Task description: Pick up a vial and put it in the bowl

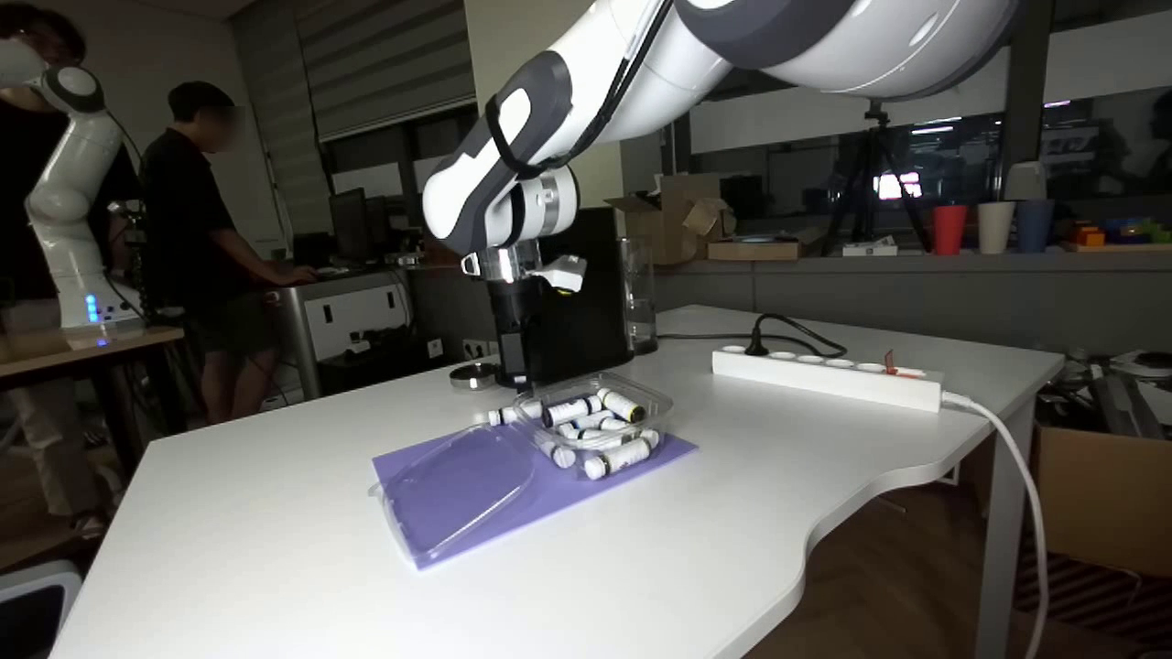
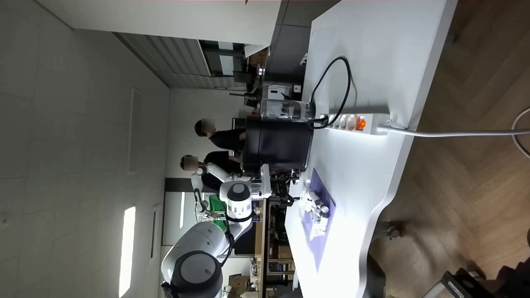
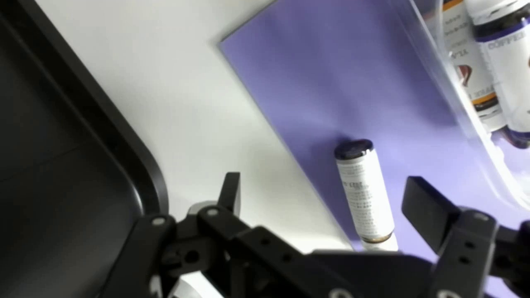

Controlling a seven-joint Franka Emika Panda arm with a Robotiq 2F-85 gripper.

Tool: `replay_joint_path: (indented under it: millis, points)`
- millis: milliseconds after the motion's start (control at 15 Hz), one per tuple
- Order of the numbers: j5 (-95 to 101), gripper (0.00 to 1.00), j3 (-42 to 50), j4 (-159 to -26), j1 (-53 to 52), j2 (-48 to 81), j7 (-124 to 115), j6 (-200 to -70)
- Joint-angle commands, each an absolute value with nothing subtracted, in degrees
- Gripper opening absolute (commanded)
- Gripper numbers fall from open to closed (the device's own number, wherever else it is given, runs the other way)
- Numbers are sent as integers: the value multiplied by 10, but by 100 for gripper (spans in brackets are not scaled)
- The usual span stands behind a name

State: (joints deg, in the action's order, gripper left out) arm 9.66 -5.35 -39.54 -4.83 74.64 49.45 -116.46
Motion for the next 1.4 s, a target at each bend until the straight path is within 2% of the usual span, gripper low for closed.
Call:
replay_joint_path:
  millis: [0, 200, 267, 333, 1000, 1333]
  points:
    - [78, 100, -62, -328, -56, 795, 516, -1156]
    - [69, 100, -66, -310, -63, 815, 529, -1156]
    - [74, 75, -69, -320, -63, 812, 528, -1166]
    - [75, 74, -69, -316, -65, 816, 529, -1167]
    - [78, 5, -55, -303, -69, 797, 487, -1156]
    - [80, 7, -53, -296, -65, 763, 474, -1169]
